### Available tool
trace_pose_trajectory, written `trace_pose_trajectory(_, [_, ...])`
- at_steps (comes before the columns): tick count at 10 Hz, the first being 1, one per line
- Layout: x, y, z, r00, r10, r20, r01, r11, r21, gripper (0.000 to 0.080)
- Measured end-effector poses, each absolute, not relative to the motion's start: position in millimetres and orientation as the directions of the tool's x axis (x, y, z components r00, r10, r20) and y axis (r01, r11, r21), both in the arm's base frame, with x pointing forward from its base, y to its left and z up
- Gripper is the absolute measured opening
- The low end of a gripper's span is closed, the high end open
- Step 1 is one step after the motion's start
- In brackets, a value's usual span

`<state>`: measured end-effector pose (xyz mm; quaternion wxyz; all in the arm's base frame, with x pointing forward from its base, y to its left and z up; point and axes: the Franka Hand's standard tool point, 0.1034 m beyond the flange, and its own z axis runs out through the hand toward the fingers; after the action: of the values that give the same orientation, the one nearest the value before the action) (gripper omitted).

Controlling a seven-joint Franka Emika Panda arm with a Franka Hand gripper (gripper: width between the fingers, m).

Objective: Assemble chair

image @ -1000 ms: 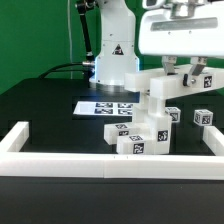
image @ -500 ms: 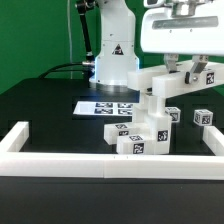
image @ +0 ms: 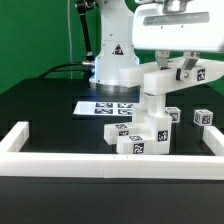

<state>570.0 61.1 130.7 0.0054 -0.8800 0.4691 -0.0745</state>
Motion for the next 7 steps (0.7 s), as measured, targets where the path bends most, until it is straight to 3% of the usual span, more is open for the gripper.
trace_pose_trajectory(7, [566.1, 44.8, 130.4, 0.524, -0.845, 0.109, -0.845, -0.532, -0.057, 0.0291])
